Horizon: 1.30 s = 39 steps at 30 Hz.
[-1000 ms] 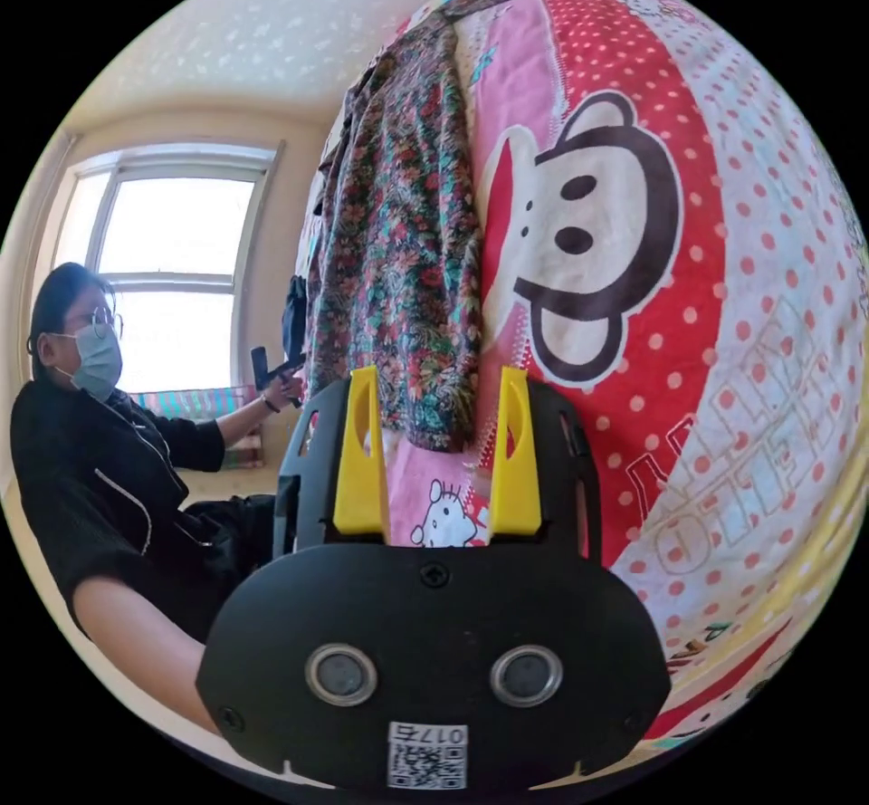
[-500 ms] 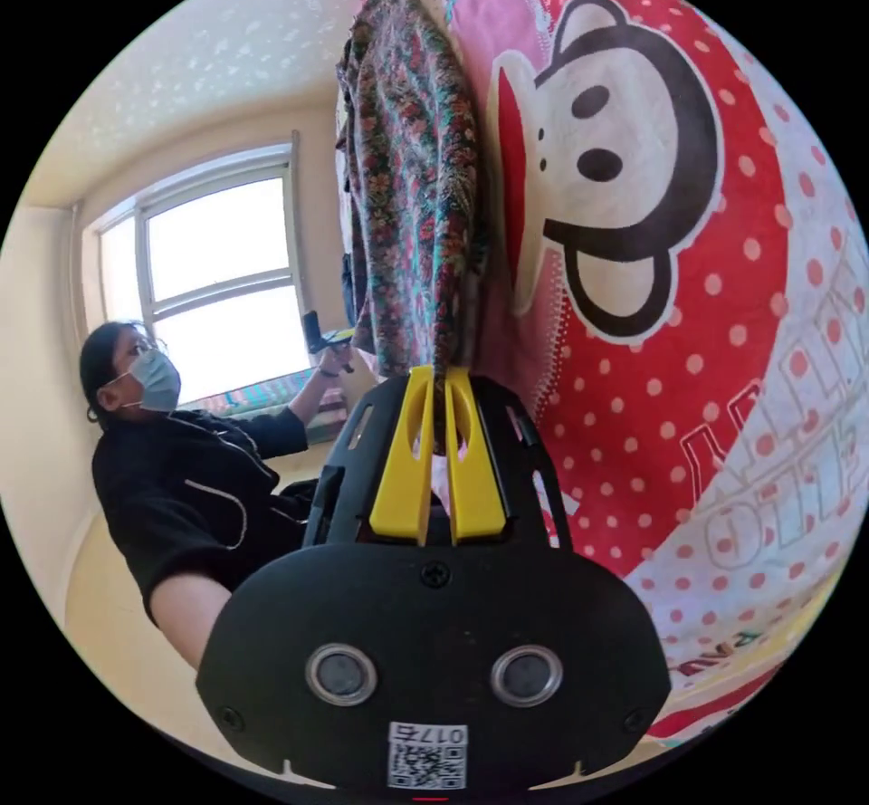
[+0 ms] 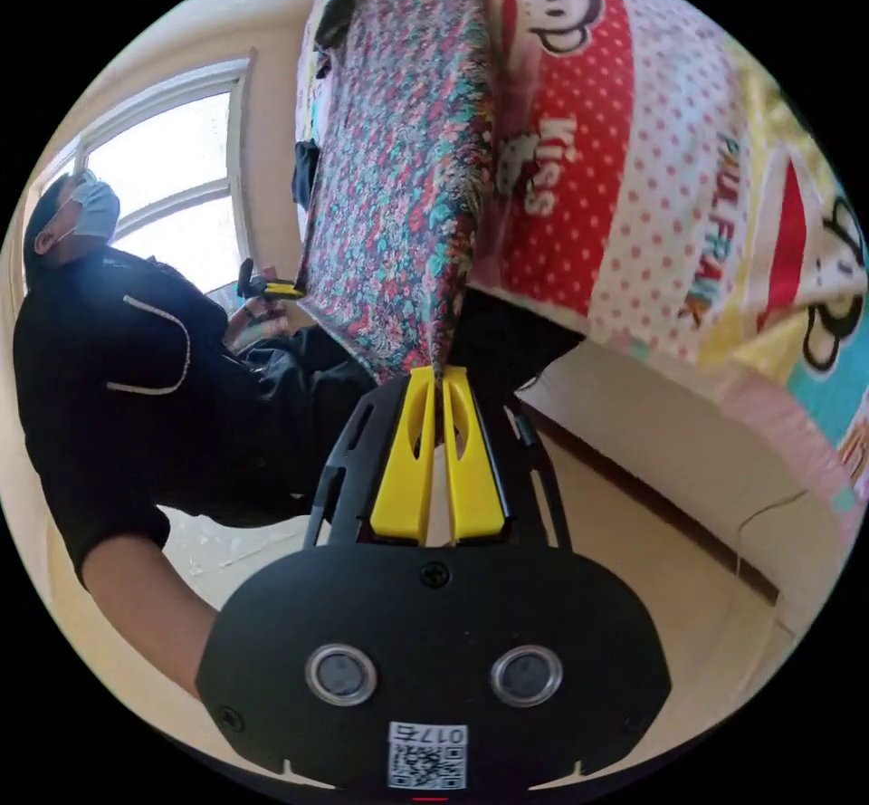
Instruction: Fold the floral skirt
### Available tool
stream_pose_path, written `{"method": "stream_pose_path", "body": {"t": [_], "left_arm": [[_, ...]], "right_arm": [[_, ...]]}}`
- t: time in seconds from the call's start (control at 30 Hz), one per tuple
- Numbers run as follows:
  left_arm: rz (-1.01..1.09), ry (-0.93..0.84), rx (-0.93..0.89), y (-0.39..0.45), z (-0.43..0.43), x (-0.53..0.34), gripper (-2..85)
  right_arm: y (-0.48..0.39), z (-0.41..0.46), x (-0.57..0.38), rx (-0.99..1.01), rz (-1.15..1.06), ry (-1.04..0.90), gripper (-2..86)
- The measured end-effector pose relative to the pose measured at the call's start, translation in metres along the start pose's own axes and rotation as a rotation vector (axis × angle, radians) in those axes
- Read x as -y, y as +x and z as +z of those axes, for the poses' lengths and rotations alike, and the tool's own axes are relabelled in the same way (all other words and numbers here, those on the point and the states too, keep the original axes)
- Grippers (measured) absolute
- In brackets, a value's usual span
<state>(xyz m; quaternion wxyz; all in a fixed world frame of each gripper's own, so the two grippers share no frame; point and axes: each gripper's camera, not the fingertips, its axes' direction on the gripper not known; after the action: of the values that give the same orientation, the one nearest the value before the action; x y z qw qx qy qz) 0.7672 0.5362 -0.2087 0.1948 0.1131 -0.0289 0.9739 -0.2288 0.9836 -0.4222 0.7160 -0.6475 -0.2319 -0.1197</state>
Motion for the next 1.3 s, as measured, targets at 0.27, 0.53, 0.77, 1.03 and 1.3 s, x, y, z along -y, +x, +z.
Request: {"method": "stream_pose_path", "body": {"t": [0.27, 0.53, 0.77, 1.03, 1.3], "left_arm": [[-0.278, -0.162, 0.283, 0.049, 0.16, 0.046, 8.6], [-0.853, 0.019, -0.132, 0.014, 0.187, -0.02, 17.2], [-1.0, -0.043, 0.017, 0.026, 0.184, -0.098, 12.1], [-0.574, 0.722, -0.309, 0.027, 0.077, 0.035, 6.5], [-0.203, 0.711, -0.159, 0.062, 0.026, 0.188, 4.1]], "right_arm": [[0.049, 0.137, -0.038, -0.047, 0.468, 0.114, 3.8], [0.037, 0.154, -0.057, -0.13, 0.63, 0.183, 11.2], [-0.004, 0.107, -0.039, -0.228, 0.43, 0.397, 9.3], [-0.069, 0.089, 0.098, -0.016, -0.067, 0.601, 8.7], [-0.164, 0.116, 0.206, 0.026, -0.371, 0.503, 8.1]]}}
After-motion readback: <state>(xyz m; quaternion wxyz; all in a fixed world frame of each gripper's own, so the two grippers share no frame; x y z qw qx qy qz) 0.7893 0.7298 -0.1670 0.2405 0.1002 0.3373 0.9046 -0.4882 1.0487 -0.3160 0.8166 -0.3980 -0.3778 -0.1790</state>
